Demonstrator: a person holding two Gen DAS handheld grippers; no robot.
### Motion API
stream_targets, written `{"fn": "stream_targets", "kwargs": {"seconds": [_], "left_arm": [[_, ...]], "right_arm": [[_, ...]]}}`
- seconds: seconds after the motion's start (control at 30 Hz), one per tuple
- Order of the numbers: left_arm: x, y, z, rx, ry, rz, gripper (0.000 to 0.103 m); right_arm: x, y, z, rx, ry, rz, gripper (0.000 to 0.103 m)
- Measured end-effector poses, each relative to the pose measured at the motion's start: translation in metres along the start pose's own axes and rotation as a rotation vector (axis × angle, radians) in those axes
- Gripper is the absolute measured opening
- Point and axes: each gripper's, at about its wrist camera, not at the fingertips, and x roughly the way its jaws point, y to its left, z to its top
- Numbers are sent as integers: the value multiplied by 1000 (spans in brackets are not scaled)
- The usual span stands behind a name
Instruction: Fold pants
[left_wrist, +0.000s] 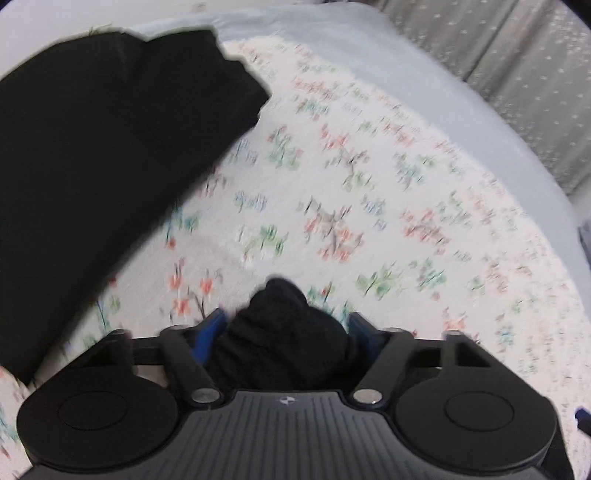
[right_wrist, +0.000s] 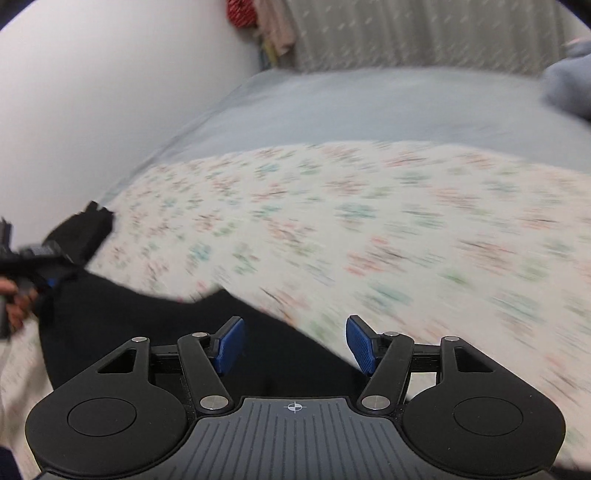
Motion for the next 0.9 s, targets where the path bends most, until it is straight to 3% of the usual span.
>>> {"fn": "stream_targets", "kwargs": {"seconds": [0.1,0.13,0.2,0.23,0.3,0.43,0.57,0.63,0.77,0.9], "left_arm": [[-10,-11,-10,99,-60,52,65],[-17,-10,-11,97,-86,53,53],[-24,-2,-10,54,-113,22,47],[-25,2,-11,42,-127,1,39],[-26,5,-13,20,-145,-11,35],[-34,9,-10,-34,-188,-37,30],[-45,1,-10,-44,-269,-61,28],[-45,-5,-10,-40,-307,-67,29],[-33,-11,-13,-1,-326,-18,29],[-26,-8,-11,-4,-339,-31,32]], "right_arm": [[59,10,24,12,92,96,61],[74,13,27,15,128,124,61],[99,19,28,-8,187,153,56],[104,23,26,-29,197,167,33],[105,35,23,-82,201,200,3],[71,61,17,-222,84,184,2],[31,66,20,-194,-120,128,1],[32,72,18,-189,-172,62,1],[58,81,9,-201,-172,-81,0],[91,84,2,-221,-152,-174,0]]}}
